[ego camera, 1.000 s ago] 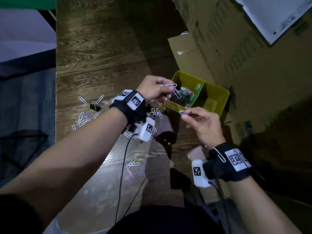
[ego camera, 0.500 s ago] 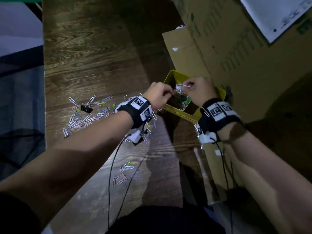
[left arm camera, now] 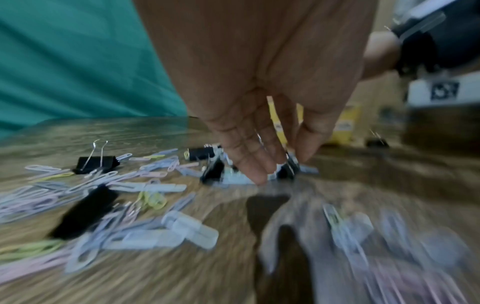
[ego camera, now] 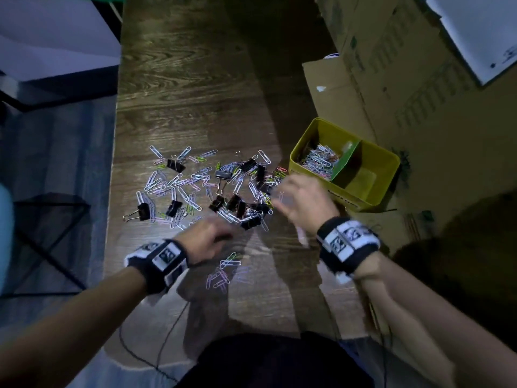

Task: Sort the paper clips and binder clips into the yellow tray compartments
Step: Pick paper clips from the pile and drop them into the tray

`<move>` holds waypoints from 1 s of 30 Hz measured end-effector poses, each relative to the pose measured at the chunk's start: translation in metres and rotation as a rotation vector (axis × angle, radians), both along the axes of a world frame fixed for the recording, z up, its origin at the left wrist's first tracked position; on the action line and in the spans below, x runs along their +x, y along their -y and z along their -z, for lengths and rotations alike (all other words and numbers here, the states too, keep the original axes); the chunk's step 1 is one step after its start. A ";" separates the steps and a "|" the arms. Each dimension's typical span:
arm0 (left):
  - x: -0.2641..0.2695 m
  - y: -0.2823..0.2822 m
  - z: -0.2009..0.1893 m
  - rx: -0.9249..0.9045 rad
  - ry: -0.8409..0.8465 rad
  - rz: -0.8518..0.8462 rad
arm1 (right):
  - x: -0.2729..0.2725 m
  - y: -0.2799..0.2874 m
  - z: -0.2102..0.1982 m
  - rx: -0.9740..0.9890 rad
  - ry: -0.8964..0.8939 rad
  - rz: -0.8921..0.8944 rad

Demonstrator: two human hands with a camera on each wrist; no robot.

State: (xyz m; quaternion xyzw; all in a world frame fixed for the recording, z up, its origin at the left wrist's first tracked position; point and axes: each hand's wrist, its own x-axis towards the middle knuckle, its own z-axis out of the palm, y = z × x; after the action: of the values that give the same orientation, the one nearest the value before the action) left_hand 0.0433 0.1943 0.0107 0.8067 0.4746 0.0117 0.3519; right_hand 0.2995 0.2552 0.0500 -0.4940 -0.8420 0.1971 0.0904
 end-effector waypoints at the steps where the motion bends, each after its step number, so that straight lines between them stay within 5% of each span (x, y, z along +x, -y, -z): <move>1: -0.008 0.016 0.008 0.032 -0.012 0.081 | -0.010 0.020 0.008 -0.064 0.022 -0.090; 4: -0.017 0.051 0.029 0.090 -0.157 0.273 | -0.038 0.075 0.043 -0.195 0.056 -0.285; 8: -0.015 0.071 0.039 0.055 -0.402 0.355 | -0.060 0.118 0.065 -0.354 0.248 -0.286; 18: -0.024 0.099 0.050 0.358 -0.219 0.238 | -0.079 0.142 0.071 -0.430 0.285 -0.143; 30: -0.009 0.107 0.052 0.251 -0.281 0.043 | -0.091 0.142 0.058 -0.349 0.421 -0.259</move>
State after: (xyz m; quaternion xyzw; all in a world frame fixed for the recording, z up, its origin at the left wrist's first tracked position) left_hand 0.0339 0.0877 -0.0417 0.8480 0.4964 -0.0497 0.1790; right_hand 0.2088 0.1135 -0.0080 -0.4206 -0.8517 0.2417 -0.1984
